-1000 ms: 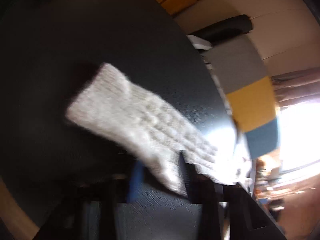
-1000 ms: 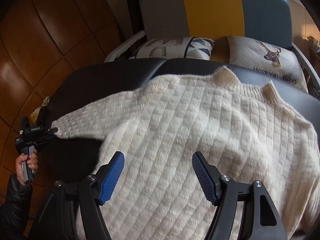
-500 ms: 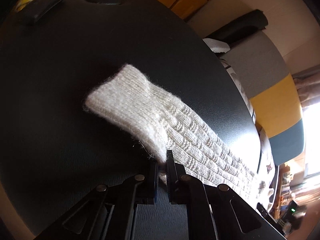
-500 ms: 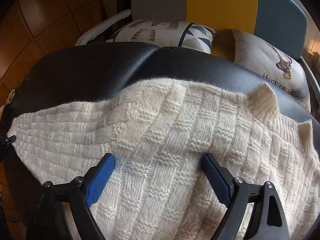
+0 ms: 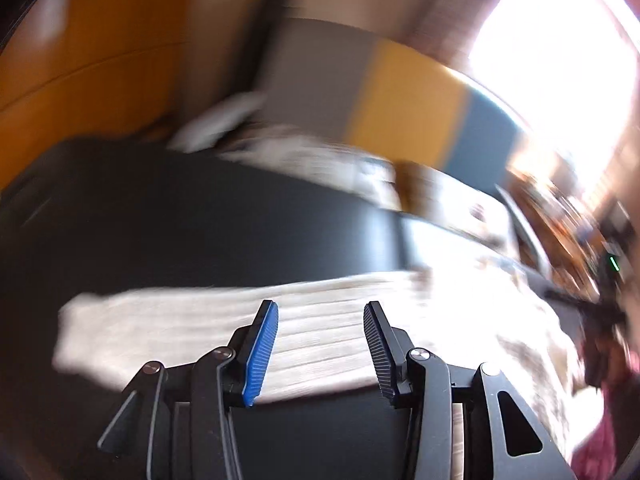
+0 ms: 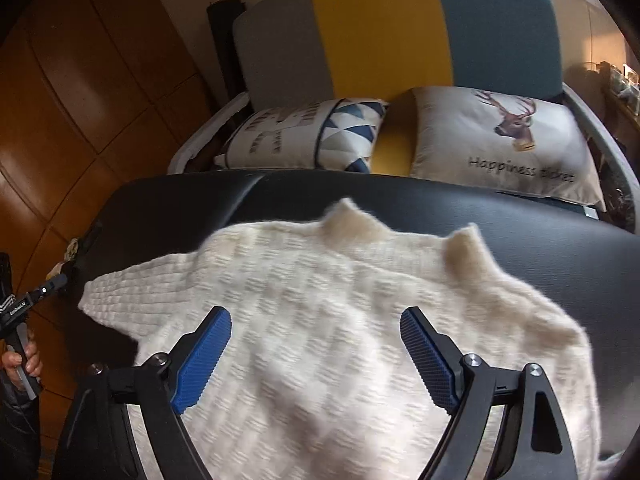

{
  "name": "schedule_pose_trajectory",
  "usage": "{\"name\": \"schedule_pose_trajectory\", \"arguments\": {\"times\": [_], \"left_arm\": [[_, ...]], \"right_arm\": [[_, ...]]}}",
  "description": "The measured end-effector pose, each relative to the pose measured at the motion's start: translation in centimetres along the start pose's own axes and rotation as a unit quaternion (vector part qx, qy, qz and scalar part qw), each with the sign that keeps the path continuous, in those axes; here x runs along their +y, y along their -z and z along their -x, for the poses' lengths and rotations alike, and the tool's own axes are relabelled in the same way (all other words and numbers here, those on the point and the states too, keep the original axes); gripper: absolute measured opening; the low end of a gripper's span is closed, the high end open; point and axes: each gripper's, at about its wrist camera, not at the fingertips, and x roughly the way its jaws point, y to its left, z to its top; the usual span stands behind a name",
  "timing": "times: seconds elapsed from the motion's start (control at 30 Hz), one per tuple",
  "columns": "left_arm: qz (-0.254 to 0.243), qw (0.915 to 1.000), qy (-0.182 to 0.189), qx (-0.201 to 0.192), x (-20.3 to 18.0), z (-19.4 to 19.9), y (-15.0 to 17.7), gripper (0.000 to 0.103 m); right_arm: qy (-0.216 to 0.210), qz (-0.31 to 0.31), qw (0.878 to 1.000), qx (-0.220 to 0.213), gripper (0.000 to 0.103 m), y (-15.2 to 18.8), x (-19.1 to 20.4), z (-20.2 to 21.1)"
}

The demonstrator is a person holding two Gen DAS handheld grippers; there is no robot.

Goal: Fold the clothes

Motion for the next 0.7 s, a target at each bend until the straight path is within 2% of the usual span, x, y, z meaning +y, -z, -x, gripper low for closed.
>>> {"name": "schedule_pose_trajectory", "arguments": {"times": [0.03,0.1,0.27,0.33,0.5,0.53,0.6,0.63,0.67,0.7], "left_arm": [[-0.032,0.9993,0.017,0.007,-2.6,-1.6,-0.9,0.046],[-0.09,0.9947,0.044,0.021,-7.8,-4.7,-2.3,0.046],[-0.192,0.9773,0.067,0.061,-16.9,-13.3,-5.3,0.046],[-0.222,0.9704,0.057,0.076,-19.1,-16.9,-6.2,0.046],[-0.26,0.9571,0.057,0.114,-21.1,-22.6,-6.2,0.046],[-0.266,0.9546,0.055,0.122,-21.2,-23.5,-5.9,0.046],[-0.274,0.9507,0.047,0.137,-21.3,-25.1,-5.4,0.046],[-0.277,0.9495,0.047,0.14,-21.2,-25.6,-5.0,0.049],[-0.28,0.949,0.045,0.137,-21.3,-25.7,-4.7,0.049],[-0.285,0.9493,0.037,0.128,-21.5,-25.5,-4.4,0.049]], "right_arm": [[-0.008,-0.008,1.0,0.003,0.076,-0.2,-1.6,0.4],[-0.006,-0.018,1.0,0.012,0.076,-1.2,-4.3,0.1],[0.044,0.02,0.997,0.062,0.076,-3.4,-8.3,-3.2],[0.077,0.044,0.992,0.092,0.076,-3.8,-8.7,-5.2],[0.079,0.095,0.982,0.142,0.068,-3.1,-8.8,-9.0],[0.081,0.106,0.981,0.139,0.063,-2.8,-8.6,-9.2],[0.084,0.129,0.979,0.133,0.061,-2.2,-8.1,-9.5],[0.084,0.137,0.979,0.129,0.051,-2.1,-7.9,-9.5],[0.082,0.136,0.979,0.125,0.036,-2.0,-7.7,-9.3],[0.083,0.141,0.979,0.121,0.028,-1.8,-7.3,-9.3]]}}
